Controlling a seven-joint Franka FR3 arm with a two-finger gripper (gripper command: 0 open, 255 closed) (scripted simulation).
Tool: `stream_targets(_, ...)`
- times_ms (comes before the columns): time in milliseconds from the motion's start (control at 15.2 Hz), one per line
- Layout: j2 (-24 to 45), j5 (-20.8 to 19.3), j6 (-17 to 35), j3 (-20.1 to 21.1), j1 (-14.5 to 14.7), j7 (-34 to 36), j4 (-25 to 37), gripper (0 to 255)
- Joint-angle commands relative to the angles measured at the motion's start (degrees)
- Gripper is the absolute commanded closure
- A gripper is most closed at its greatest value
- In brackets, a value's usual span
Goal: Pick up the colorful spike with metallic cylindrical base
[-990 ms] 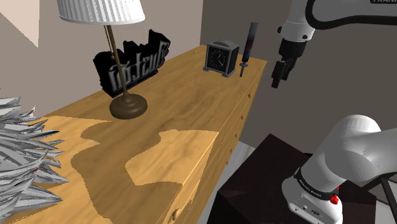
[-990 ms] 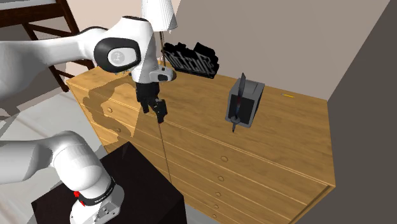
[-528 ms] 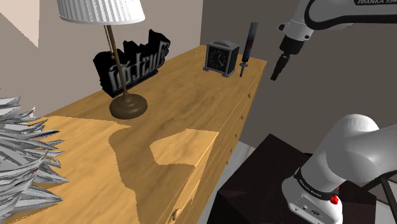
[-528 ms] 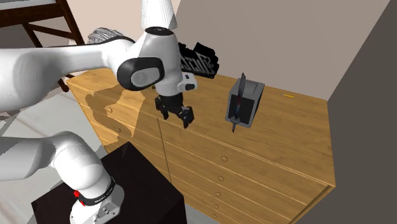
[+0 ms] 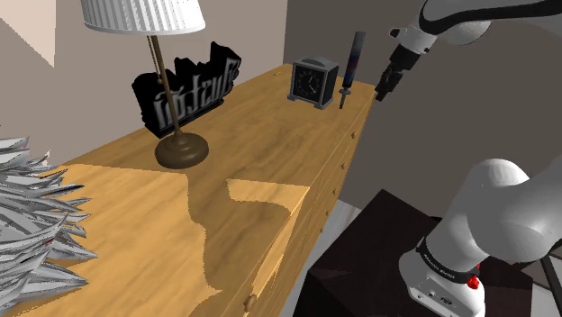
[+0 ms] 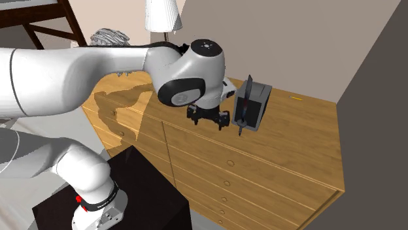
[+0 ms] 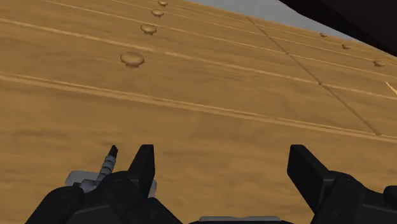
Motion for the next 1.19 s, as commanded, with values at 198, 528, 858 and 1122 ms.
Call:
stream_targets(198, 10.74, 11.51, 1.77, -15.58, 12.51, -18.74, 10.73, 0)
stream_targets(528, 40.75, 46.23, -11.24, -33.18, 17.10, -49.35, 26.49, 0)
stream_targets(858, 50.29, 56.45, -17.55, -27.12, 6.07, -57.06, 32.70, 0)
stream_targets(1122, 51.09, 57.45, -15.65, -26.56, 5.99, -58.81, 30.46, 0)
